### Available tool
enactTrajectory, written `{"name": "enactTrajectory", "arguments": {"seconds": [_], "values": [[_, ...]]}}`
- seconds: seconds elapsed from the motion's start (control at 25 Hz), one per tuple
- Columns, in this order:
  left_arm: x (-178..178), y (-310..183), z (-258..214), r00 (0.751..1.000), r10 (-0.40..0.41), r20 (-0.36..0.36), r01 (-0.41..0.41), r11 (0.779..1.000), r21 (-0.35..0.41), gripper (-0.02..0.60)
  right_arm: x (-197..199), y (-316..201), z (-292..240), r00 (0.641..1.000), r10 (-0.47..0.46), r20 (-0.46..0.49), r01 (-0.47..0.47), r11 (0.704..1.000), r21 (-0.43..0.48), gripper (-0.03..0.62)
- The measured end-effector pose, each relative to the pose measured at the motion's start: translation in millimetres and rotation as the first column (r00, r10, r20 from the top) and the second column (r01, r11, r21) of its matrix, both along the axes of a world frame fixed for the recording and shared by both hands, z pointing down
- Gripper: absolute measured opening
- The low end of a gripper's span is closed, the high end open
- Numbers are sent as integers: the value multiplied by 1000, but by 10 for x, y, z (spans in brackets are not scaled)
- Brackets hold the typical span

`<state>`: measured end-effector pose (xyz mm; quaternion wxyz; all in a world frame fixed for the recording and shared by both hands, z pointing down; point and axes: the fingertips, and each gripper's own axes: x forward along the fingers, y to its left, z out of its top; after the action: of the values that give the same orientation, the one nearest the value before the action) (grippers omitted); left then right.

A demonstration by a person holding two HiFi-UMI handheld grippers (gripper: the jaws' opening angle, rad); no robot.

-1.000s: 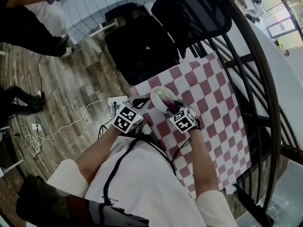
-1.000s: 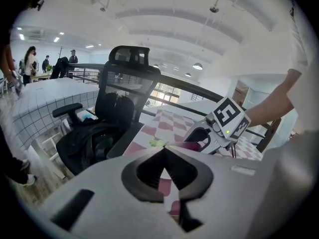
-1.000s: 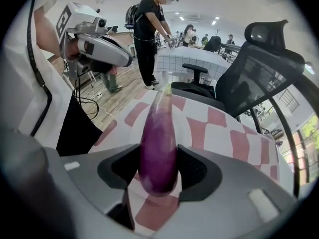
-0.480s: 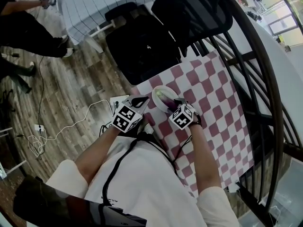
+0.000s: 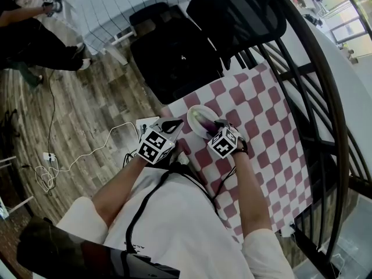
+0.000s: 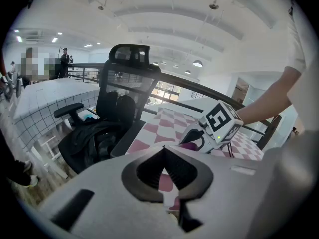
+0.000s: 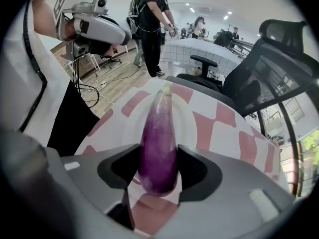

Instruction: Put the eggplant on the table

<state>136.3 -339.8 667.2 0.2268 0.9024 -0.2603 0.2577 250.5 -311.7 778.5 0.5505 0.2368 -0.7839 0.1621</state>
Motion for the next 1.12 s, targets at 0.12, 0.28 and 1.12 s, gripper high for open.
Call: {"name": "enactTrajectory", "arguments": {"seconds": [0.12, 0.28, 1.12], "values": [[-13, -20, -16, 1000, -5, 0, 5, 1000, 3, 6, -25, -9, 18, 1000, -12, -7, 12, 1000, -4, 238], [-25, -29, -22, 1000, -12, -1, 12, 1000, 5, 6, -37, -16, 32, 1000, -17, -12, 17, 1000, -6, 238], [10, -37, -89, 1000, -18, 3, 18, 1000, 25, 6, -14, -13, -14, 1000, 20, 17, -20, 1000, -9, 265]]}}
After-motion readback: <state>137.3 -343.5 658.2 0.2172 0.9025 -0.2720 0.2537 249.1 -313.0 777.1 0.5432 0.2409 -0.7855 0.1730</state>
